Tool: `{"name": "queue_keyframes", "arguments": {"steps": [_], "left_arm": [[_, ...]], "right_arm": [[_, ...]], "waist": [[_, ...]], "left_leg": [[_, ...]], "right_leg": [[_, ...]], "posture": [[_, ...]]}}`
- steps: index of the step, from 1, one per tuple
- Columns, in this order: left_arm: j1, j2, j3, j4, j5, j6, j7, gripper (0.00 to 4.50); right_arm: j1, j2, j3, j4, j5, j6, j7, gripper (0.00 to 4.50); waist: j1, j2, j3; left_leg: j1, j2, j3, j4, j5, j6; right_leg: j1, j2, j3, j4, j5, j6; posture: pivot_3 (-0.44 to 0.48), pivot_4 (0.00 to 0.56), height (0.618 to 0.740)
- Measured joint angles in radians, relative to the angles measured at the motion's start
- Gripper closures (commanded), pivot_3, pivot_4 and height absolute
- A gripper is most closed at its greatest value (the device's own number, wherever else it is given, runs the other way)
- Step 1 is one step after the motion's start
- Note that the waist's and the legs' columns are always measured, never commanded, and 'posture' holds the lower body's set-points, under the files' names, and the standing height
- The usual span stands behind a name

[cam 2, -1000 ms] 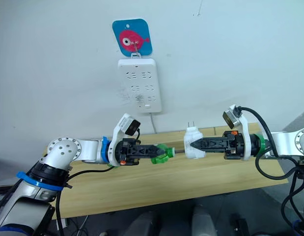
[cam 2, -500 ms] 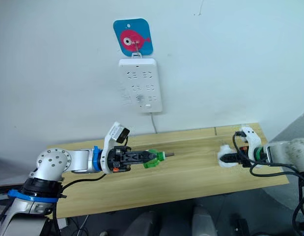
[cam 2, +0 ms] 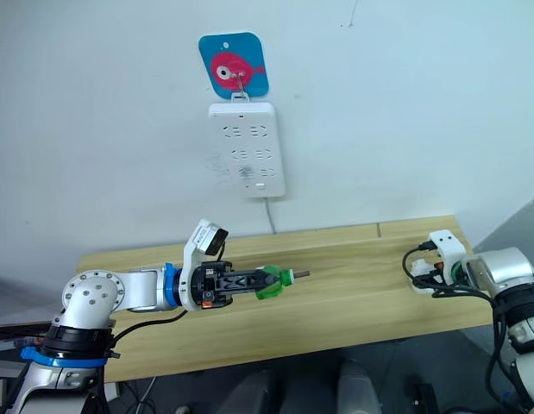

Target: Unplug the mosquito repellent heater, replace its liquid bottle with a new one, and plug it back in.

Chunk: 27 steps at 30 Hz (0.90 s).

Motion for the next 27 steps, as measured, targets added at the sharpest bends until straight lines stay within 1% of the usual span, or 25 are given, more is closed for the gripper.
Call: {"name": "queue_keyframes", "arguments": {"steps": [5,10,12,14,15,17,19,22,27], "left_arm": [[0.0,-0.004,0.009,-0.003,0.0,0.001,0.008,2.24],[0.007,-0.01,0.018,-0.013,0.0,0.001,0.013,2.24],[0.01,-0.012,0.018,-0.014,0.0,0.001,0.014,2.24],[0.012,-0.012,0.018,-0.014,0.0,0.005,0.014,2.24],[0.012,-0.012,0.018,-0.015,0.0,0.007,0.014,2.24],[0.012,-0.014,0.018,-0.015,0.003,0.012,0.013,2.24],[0.012,-0.021,0.018,-0.015,0.009,0.013,0.013,2.24],[0.011,-0.038,0.018,-0.015,0.017,0.013,0.013,2.24],[0.014,-0.06,0.034,-0.015,0.054,-0.02,0.019,2.24]], "right_arm": [[-0.039,0.048,-0.004,0.124,-0.091,-0.041,0.052,1.53],[-0.076,0.081,-0.044,0.224,-0.16,-0.095,0.079,1.53],[-0.083,0.088,-0.054,0.243,-0.181,-0.105,0.088,0.78],[-0.083,0.095,-0.07,0.255,-0.197,-0.106,0.101,0.15],[-0.083,0.099,-0.078,0.259,-0.206,-0.106,0.106,0.01],[-0.083,0.1,-0.086,0.26,-0.217,-0.106,0.115,0.01],[-0.081,0.098,-0.101,0.251,-0.226,-0.105,0.127,0.01],[-0.073,0.078,-0.131,0.191,-0.226,-0.082,0.145,0.01],[-0.033,0.008,-0.259,-0.026,-0.175,0.069,0.145,0.01]], "waist": [[0.001,0.0,0.0],[0.001,0.0,0.0],[0.0,0.0,0.0],[0.0,0.0,0.0],[0.0,0.0,0.001],[-0.001,0.0,0.001],[-0.001,0.0,0.001],[-0.001,0.002,0.001],[0.0,0.002,0.002]], "left_leg": [[0.0,0.0,0.0,0.0,0.0,0.0],[0.0,0.0,0.0,0.0,0.0,0.0],[0.0,0.0,0.0,0.0,0.0,0.0],[0.0,0.0,0.0,0.0,0.0,0.0],[0.0,0.0,0.0,0.0,0.0,0.0],[0.0,0.0,0.0,0.0,0.0,0.0],[0.0,0.0,0.0,0.0,0.0,0.0],[0.0,0.0,0.0,0.0,0.0,0.0],[0.0,0.0,0.0,0.0,0.0,0.0]], "right_leg": [[0.0,0.0,0.0,0.0,0.0,0.0],[0.0,0.0,0.0,0.0,0.0,0.0],[0.0,0.0,0.0,0.0,0.0,0.0],[0.0,0.0,0.0,0.0,0.0,0.0],[0.0,0.0,0.0,0.0,0.0,0.0],[0.0,0.0,0.0,0.0,0.0,0.0],[0.0,0.0,0.0,0.0,0.0,0.0],[0.0,0.0,0.0,0.0,0.0,0.0],[0.0,-0.001,0.0,0.0,0.0,0.0]], "posture": [[0.105,0.243,0.74],[0.1,0.246,0.74],[0.098,0.246,0.74],[0.092,0.245,0.74],[0.092,0.245,0.74],[0.088,0.244,0.74],[0.082,0.242,0.74],[0.069,0.239,0.74],[0.046,0.235,0.74]]}}
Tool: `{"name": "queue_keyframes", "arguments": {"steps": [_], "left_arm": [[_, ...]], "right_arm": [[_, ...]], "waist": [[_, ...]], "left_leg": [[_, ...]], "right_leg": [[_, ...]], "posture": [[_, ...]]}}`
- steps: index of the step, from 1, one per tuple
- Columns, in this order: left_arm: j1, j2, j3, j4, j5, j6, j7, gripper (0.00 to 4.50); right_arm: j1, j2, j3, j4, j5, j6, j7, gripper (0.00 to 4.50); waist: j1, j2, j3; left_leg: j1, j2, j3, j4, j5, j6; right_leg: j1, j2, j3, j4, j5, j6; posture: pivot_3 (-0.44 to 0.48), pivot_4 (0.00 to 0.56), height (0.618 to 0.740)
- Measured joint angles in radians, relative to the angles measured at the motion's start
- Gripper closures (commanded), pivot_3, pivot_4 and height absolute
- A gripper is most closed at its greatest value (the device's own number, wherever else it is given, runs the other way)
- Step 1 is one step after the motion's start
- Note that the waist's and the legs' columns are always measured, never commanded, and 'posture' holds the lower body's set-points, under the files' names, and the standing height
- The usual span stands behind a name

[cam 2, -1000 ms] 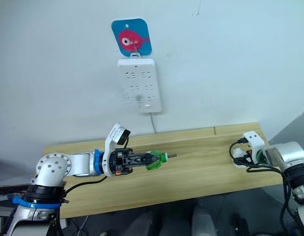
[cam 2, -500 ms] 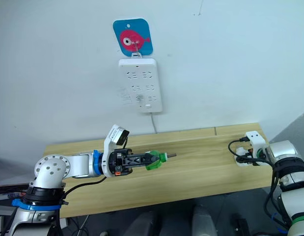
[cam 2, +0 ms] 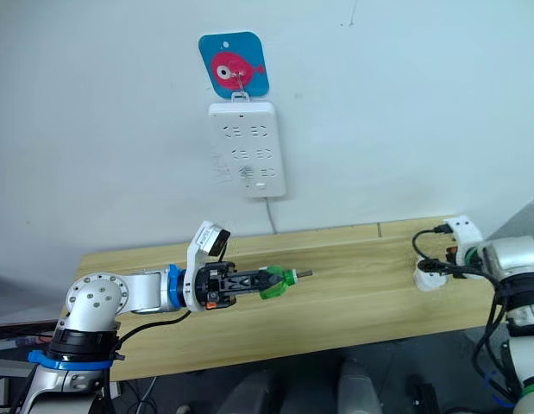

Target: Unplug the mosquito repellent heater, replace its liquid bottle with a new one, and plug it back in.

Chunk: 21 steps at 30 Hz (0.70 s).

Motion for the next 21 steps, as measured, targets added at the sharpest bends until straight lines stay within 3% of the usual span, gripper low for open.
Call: {"name": "queue_keyframes", "arguments": {"steps": [2,4,6,10,17,21], "left_arm": [[0.013,-0.017,0.005,-0.02,0.066,-0.07,-0.002,2.24],[0.045,-0.034,-0.016,-0.077,0.215,-0.227,-0.037,2.24],[0.056,-0.06,-0.062,-0.122,0.412,-0.444,-0.078,2.24],[0.044,-0.107,-0.135,-0.115,0.693,-0.762,-0.121,2.24],[0.021,-0.179,-0.181,-0.063,0.893,-0.979,-0.124,2.24],[0.004,-0.193,-0.186,-0.063,0.911,-0.989,-0.132,2.24]], "right_arm": [[0.035,-0.005,-0.1,-0.138,0.053,0.096,-0.007,0.01],[0.068,0.034,-0.226,-0.282,0.138,0.208,-0.012,0.01],[0.079,0.138,-0.368,-0.441,0.237,0.34,-0.032,0.01],[0.077,0.474,-0.669,-0.637,0.461,0.55,-0.189,0.01],[0.157,0.855,-0.792,-0.843,0.883,0.574,-0.685,0.01],[0.179,0.913,-0.757,-0.857,1.149,0.499,-0.985,0.01]], "waist": [[0.0,0.0,0.0],[-0.003,0.0,0.0],[-0.004,0.0,0.0],[0.001,0.0,0.0],[0.009,0.001,0.0],[0.004,0.001,0.0]], "left_leg": [[0.0,0.0,0.0,0.0,0.0,0.0],[0.0,0.002,0.0,-0.001,0.0,0.0],[0.0,0.002,0.001,-0.001,0.0,-0.001],[0.0,0.002,0.0,-0.001,0.0,-0.001],[0.0,0.0,-0.001,-0.001,0.0,-0.001],[0.0,0.0,-0.002,-0.001,0.001,-0.001]], "right_leg": [[0.0,-0.001,0.0,0.0,0.0,0.0],[0.0,-0.002,0.0,-0.001,0.0,0.0],[0.0,-0.002,0.0,-0.001,0.001,-0.001],[0.001,-0.002,0.0,-0.001,0.001,-0.002],[0.0,-0.002,-0.001,0.0,0.001,-0.002],[0.0,0.0,-0.001,0.001,0.001,-0.001]], "posture": [[0.032,0.233,0.74],[0.02,0.232,0.74],[0.016,0.232,0.74],[0.017,0.228,0.74],[0.02,0.217,0.74],[0.024,0.212,0.74]]}}
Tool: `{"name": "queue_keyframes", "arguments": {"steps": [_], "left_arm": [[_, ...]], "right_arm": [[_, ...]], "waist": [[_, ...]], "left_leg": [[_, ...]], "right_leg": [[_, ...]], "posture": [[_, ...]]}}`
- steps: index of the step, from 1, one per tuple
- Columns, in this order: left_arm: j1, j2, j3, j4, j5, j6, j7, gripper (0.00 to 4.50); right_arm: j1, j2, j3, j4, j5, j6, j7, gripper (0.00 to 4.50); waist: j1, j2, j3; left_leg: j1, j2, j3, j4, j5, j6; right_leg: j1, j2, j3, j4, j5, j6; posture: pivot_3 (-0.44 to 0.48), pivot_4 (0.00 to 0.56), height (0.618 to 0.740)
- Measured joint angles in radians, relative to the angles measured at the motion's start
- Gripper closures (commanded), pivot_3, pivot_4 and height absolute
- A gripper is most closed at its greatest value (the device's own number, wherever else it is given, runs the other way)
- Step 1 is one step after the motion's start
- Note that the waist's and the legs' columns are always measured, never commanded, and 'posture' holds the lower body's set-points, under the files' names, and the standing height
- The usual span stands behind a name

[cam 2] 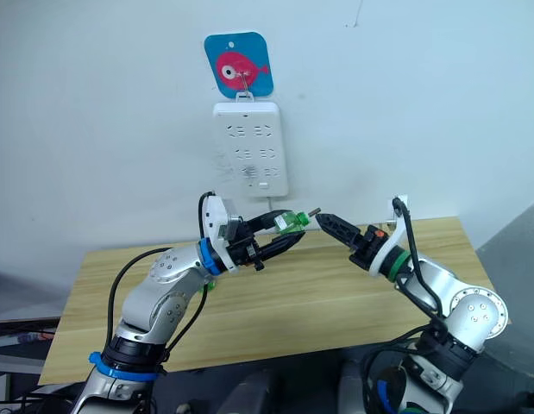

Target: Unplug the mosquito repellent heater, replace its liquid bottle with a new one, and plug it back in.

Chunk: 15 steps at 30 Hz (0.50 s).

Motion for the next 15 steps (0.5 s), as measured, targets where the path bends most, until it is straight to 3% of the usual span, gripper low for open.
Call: {"name": "queue_keyframes", "arguments": {"steps": [4,7,14,15], "left_arm": [[0.002,-0.004,-0.001,-0.003,0.009,0.005,-0.001,2.24],[0.005,-0.011,-0.004,-0.016,0.008,0.012,-0.004,2.24],[0.02,-0.013,-0.006,-0.049,0.008,0.029,-0.01,2.24],[0.02,-0.014,-0.006,-0.054,0.008,0.03,-0.01,2.24]], "right_arm": [[0.081,-0.129,0.208,0.003,0.315,-0.196,-0.252,0.01],[0.112,-0.226,0.336,0.003,0.471,-0.345,-0.358,0.01],[0.127,-0.314,0.499,-0.006,0.546,-0.547,-0.393,0.01],[0.127,-0.322,0.511,-0.006,0.546,-0.565,-0.39,0.18]], "waist": [[-0.015,0.0,0.0],[-0.021,0.0,0.0],[-0.021,0.0,0.0],[-0.019,0.0,0.0]], "left_leg": [[0.0,0.0,0.001,0.0,0.0,0.0],[0.0,0.001,0.001,0.0,0.0,0.0],[0.0,0.001,0.001,0.0,0.0,0.001],[0.0,0.001,0.001,0.0,0.0,0.001]], "right_leg": [[0.0,0.001,0.0,-0.001,0.0,0.0],[0.0,0.001,0.0,-0.001,0.0,0.0],[0.001,0.003,0.0,-0.001,0.0,0.0],[0.001,0.003,0.0,-0.001,0.0,0.0]], "posture": [[0.022,0.209,0.74],[0.031,0.206,0.74],[0.041,0.202,0.74],[0.041,0.202,0.74]]}}
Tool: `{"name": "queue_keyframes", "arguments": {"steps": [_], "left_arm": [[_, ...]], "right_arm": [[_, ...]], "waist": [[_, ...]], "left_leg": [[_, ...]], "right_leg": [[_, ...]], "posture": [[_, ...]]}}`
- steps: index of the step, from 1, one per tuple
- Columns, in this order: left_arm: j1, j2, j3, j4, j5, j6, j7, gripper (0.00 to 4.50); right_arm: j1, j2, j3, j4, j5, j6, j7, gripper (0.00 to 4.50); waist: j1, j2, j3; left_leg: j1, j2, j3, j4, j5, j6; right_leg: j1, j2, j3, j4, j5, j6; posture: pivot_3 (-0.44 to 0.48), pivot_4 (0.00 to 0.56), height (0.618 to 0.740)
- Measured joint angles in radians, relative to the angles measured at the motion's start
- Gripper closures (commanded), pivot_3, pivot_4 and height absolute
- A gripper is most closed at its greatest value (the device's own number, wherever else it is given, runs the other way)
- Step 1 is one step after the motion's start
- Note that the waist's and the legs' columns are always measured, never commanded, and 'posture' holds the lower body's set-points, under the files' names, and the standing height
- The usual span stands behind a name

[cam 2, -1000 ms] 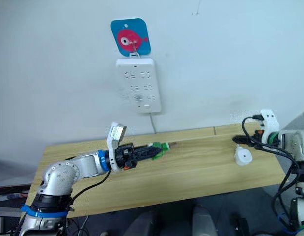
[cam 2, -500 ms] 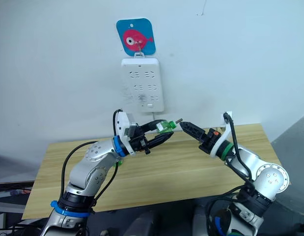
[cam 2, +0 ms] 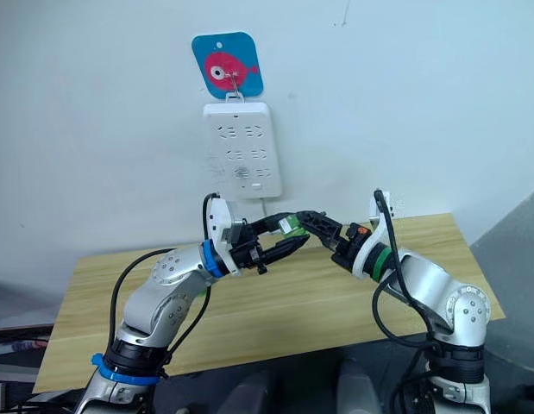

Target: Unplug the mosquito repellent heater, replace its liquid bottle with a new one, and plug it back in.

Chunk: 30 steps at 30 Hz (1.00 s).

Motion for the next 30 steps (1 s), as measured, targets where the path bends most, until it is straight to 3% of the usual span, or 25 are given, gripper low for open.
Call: {"name": "queue_keyframes", "arguments": {"steps": [2,10,11,16,23,28,30], "left_arm": [[0.001,-0.003,0.0,-0.005,0.0,0.003,0.0,2.24],[0.011,-0.006,0.0,-0.011,0.0,0.023,-0.001,2.24],[0.012,-0.006,0.0,-0.011,0.0,0.023,0.0,2.24],[0.012,-0.006,0.001,-0.011,0.0,0.023,0.0,2.24],[0.009,-0.006,0.002,-0.011,0.0,0.033,-0.001,0.02],[-0.011,0.028,-0.001,-0.01,0.005,0.04,-0.031,0.0],[-0.044,0.094,-0.021,-0.008,0.038,0.015,-0.092,0.0]], "right_arm": [[0.003,-0.01,0.016,0.0,0.0,-0.029,0.004,0.61],[0.008,-0.03,0.051,-0.007,0.002,-0.1,0.026,3.58],[0.008,-0.033,0.054,-0.007,0.002,-0.105,0.028,3.77],[0.008,-0.044,0.068,-0.007,0.002,-0.121,0.039,3.77],[0.01,-0.044,0.074,-0.007,0.002,-0.146,0.039,3.77],[0.031,-0.125,0.074,-0.005,-0.01,-0.144,0.054,3.77],[0.048,-0.214,0.08,0.001,-0.135,-0.121,0.135,3.77]], "waist": [[0.002,0.0,0.0],[0.004,0.0,0.0],[0.004,0.0,0.0],[0.005,0.0,0.0],[0.005,0.0,0.0],[0.005,0.0,0.0],[0.007,0.0,0.0]], "left_leg": [[0.0,0.0,0.0,0.0,0.0,0.0],[0.0,0.0,0.0,0.0,0.0,0.0],[0.0,0.0,0.0,0.0,0.0,0.0],[0.0,0.0,0.0,0.0,0.0,0.0],[0.0,0.0,0.0,0.0,0.0,0.0],[0.0,0.0,0.0,0.0,0.0,0.0],[0.0,0.0,0.0,0.0,0.0,0.0]], "right_leg": [[0.0,0.0,0.0,0.0,0.0,0.0],[0.0,0.0,0.0,0.0,0.0,0.0],[0.0,0.0,0.0,0.0,0.0,0.0],[0.0,0.0,0.0,0.0,0.0,0.0],[0.0,0.0,0.0,0.0,0.0,0.0],[0.0,0.0,0.0,0.0,0.0,0.0],[0.001,0.001,-0.001,0.0,0.0,0.0]], "posture": [[0.041,0.202,0.74],[0.046,0.203,0.74],[0.046,0.203,0.74],[0.045,0.204,0.74],[0.041,0.205,0.74],[0.045,0.204,0.74],[0.05,0.199,0.74]]}}
